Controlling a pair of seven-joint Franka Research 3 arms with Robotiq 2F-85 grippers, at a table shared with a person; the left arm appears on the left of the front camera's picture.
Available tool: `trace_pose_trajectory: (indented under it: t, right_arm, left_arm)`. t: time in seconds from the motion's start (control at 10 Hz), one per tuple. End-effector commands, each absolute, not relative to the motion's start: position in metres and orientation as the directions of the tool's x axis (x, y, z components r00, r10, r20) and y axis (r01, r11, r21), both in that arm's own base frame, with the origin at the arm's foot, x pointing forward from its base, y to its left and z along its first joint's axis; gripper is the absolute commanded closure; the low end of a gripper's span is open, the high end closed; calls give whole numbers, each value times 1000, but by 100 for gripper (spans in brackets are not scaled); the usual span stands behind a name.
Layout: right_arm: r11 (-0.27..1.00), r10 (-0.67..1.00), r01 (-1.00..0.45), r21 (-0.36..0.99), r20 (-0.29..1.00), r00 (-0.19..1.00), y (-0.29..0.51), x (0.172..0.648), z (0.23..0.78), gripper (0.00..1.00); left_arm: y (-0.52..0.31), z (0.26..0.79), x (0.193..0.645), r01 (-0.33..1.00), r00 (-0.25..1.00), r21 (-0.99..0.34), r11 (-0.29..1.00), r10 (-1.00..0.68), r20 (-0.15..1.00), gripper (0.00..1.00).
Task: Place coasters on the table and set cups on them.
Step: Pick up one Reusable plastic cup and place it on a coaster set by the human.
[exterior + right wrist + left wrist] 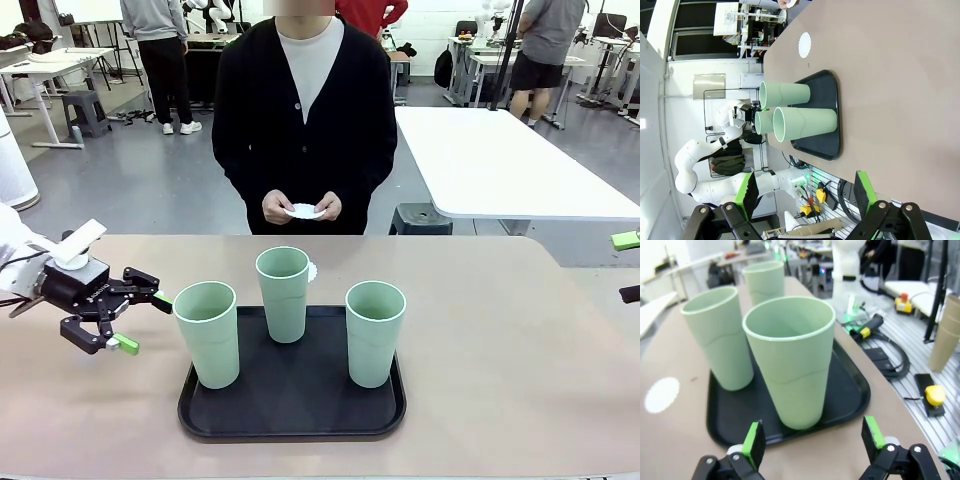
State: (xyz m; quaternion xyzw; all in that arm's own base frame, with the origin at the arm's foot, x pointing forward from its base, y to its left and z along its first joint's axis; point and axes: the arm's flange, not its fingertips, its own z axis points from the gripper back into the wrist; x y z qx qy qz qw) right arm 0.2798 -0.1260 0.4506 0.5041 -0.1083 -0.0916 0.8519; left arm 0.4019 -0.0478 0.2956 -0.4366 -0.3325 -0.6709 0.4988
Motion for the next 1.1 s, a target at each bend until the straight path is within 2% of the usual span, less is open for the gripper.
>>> trace_pose_trajectory:
  t: [0.0,1.0]
  right_arm:
    - [465,-261,40,884,94,961,-126,280,450,0]
    - [465,-261,40,884,94,961,-126,280,450,0]
  left_arm:
    - [-58,288,409,958,-117,21,-286,-324,939,0]
    - [-89,258,420,929,-98,31,-370,-166,981,0]
